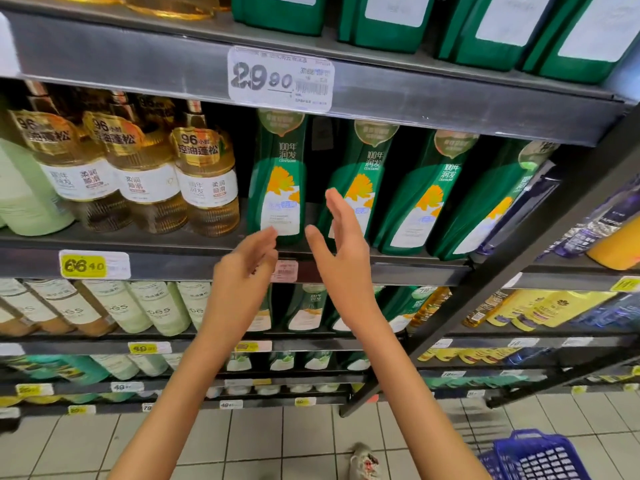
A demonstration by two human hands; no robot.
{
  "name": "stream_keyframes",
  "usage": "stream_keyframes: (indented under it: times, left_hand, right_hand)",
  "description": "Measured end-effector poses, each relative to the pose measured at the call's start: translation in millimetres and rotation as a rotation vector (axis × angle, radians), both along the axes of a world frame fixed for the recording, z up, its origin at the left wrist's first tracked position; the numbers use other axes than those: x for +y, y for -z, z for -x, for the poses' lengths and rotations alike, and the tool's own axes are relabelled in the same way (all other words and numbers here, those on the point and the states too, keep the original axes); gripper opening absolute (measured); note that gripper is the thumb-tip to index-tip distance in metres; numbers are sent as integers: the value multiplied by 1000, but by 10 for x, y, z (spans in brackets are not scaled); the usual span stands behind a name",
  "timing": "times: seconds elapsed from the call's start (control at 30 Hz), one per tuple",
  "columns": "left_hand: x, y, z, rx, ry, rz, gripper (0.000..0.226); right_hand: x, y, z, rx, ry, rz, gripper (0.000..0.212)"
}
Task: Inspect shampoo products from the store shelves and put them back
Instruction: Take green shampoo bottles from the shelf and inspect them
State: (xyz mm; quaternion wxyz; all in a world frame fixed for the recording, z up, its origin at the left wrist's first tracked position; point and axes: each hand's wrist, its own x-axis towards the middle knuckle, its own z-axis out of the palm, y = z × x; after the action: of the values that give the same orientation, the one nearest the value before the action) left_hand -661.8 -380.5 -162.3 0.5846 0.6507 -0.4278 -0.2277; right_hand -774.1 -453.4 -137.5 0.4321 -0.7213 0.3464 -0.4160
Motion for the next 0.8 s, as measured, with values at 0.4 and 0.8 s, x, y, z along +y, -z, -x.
stream_keyframes:
  times: [0.4,0.8]
  left_hand:
    - [346,-64,-318,27,-179,41,31]
    - [407,1,-381,56,-191,5,32]
  right_hand:
    - [-49,-163,-507,-83,146,196,53]
    - [-254,44,-650,6,13,-89,65]
